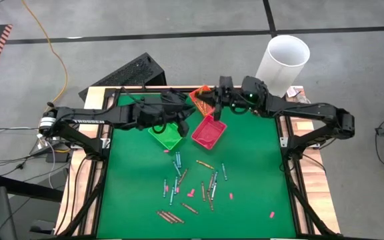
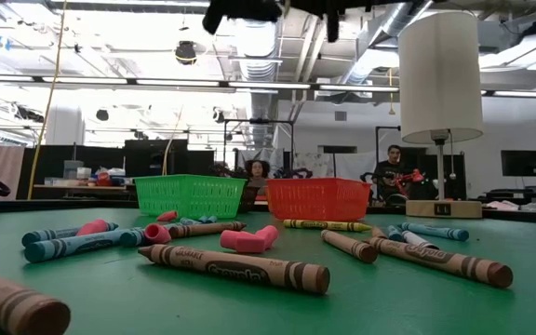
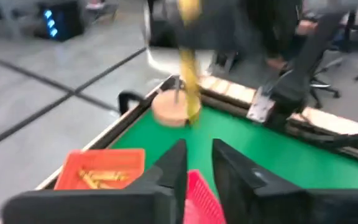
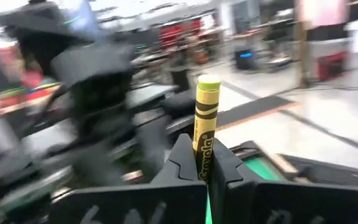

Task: Sort crayons
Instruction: Put the yellow crayon into the bin

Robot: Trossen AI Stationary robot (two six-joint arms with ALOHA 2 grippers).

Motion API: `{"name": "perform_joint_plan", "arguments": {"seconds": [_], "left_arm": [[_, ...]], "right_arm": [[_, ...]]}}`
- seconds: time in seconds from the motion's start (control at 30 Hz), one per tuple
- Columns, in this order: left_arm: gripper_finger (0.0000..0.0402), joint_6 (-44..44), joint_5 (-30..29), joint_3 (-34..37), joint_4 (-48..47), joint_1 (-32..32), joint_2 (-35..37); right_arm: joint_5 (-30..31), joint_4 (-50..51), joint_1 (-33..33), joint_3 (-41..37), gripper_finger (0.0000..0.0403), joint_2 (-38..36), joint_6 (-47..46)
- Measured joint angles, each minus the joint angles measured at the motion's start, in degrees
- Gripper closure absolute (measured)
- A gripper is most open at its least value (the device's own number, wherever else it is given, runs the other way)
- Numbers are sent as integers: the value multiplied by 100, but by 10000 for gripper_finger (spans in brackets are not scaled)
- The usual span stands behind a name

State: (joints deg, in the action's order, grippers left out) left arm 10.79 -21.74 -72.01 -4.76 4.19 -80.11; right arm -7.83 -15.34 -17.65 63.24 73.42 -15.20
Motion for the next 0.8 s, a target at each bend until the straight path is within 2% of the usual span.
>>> {"name": "perform_joint_plan", "arguments": {"seconds": [0.1,0.27,0.47,0.57,0.8], "left_arm": [[294,390,-166,0,-624,0,-3],[243,1035,-301,2,-1594,12,-3],[229,1472,-126,2,-2188,39,-3],[229,1570,-12,2,-2306,39,-3],[228,1649,104,2,-2665,39,-3]], "right_arm": [[532,344,-224,3,400,-10,-22],[1259,1507,-783,9,401,165,-330],[1162,2299,-1277,7,402,1009,-715],[907,2326,-1368,5,400,1502,-744],[887,2311,-1440,0,377,2240,-633]]}}
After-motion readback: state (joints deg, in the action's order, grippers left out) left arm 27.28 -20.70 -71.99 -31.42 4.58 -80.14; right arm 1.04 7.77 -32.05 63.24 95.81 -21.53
